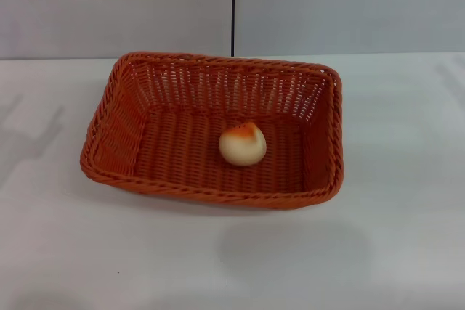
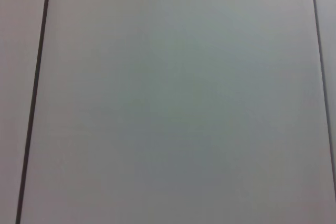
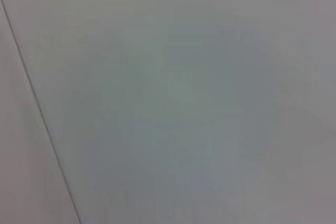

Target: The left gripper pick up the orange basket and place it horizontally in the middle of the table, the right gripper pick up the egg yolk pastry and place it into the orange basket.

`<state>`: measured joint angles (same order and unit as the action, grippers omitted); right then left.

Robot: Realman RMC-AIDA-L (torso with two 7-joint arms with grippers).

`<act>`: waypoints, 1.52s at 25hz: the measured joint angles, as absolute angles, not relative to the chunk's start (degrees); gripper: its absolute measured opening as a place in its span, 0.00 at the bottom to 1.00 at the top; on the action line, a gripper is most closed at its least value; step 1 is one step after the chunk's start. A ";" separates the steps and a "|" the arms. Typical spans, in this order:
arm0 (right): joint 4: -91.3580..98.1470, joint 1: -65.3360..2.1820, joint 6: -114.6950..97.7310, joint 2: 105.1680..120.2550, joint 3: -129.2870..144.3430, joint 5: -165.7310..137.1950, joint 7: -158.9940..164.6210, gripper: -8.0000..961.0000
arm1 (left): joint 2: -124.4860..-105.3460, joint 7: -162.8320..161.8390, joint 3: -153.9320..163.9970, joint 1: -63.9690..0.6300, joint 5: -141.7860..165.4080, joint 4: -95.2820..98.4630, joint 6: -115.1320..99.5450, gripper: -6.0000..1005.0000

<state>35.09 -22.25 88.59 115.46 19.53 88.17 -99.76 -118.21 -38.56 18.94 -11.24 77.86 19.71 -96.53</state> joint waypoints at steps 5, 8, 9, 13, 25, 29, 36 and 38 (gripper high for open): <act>34.98 -21.43 88.79 116.84 19.37 91.76 -100.36 0.53 | -118.07 -38.75 18.88 -12.19 77.78 18.86 -96.40 0.81; 34.69 -21.28 88.62 117.52 19.33 92.37 -101.78 0.53 | -118.13 -38.57 18.81 -12.27 77.74 18.39 -96.23 0.81; 34.53 -21.27 88.60 117.66 19.30 92.39 -102.01 0.53 | -118.13 -38.57 18.81 -12.27 77.74 18.39 -96.23 0.81; 33.80 -21.66 88.04 118.40 19.24 92.65 -103.33 0.53 | -118.21 -37.68 18.83 -11.51 77.75 17.28 -96.53 0.81; 31.00 -21.65 88.19 118.51 19.25 94.02 -106.36 0.53 | -118.08 -35.29 18.48 -10.20 77.78 16.20 -96.92 0.81; 30.99 -21.00 88.41 118.50 19.21 94.77 -106.19 0.53 | -118.09 -35.28 18.41 -10.19 77.79 16.20 -97.16 0.81; 30.90 -21.10 87.86 118.47 19.17 95.54 -106.35 0.53 | -118.25 -34.87 18.37 -10.20 77.78 14.94 -97.39 0.81; 30.89 -21.32 87.79 118.47 19.25 95.54 -106.46 0.53 | -118.19 -34.64 18.37 -10.15 77.78 14.91 -97.39 0.81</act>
